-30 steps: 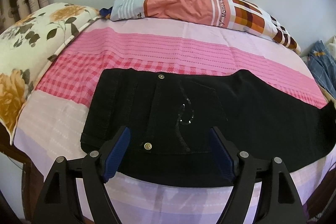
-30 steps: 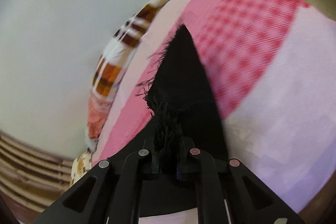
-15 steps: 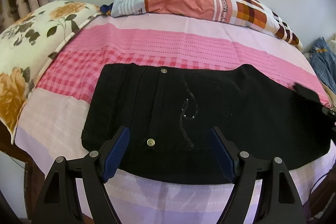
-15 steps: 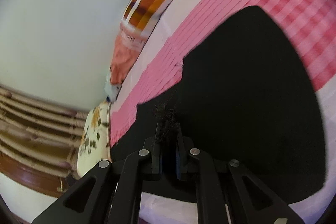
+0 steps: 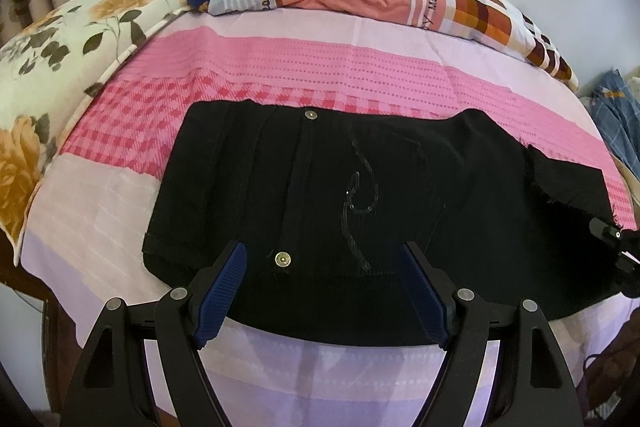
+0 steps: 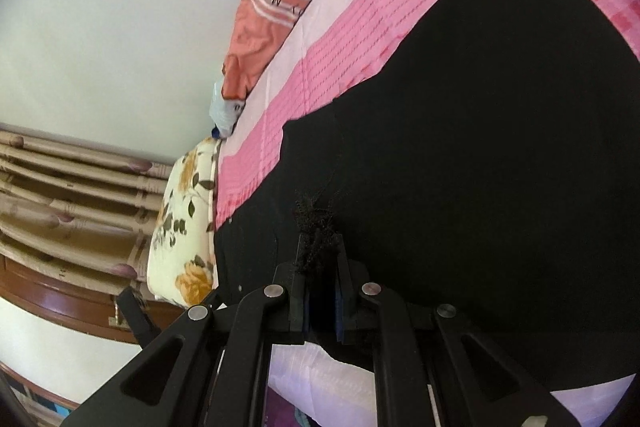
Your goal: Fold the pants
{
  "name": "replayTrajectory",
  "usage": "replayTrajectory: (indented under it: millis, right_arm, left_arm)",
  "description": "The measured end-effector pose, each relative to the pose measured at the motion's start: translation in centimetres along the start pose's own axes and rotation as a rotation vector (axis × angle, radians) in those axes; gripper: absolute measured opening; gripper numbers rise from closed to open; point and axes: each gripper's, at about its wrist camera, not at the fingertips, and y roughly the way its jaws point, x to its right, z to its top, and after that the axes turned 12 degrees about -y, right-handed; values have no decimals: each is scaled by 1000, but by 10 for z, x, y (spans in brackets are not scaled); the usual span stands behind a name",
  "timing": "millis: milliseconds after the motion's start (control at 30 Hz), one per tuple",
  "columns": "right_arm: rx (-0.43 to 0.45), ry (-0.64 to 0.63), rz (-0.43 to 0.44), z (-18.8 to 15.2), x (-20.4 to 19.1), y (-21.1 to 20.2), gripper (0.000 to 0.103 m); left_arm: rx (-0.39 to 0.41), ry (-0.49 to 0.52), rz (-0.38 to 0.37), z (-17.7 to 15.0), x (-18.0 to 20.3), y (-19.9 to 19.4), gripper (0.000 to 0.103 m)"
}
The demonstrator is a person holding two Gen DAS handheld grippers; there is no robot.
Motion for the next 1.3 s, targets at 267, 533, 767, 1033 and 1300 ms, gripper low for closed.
replayTrajectory:
  millis: [267,533,767,1033,1300]
  right_arm:
    - [-51,-11,12,-11,-4,16,10]
    - [-73,-11,32,-12,-7,27,10]
    - [-93,-18,49,-17,-9,37,10]
    - [-114,-35,58,-21,-12,44,10]
    - [-117,-32,98,-22,-11,51,12]
  left_arm:
    - [-5,0,-1,0,0,1,78]
    - [-27,12,2,-3,3,6,78]
    - [-48,13,7,-5,3,11,78]
    - [-52,18,7,-5,4,13,78]
    - [-64,30,10,-7,6,15,78]
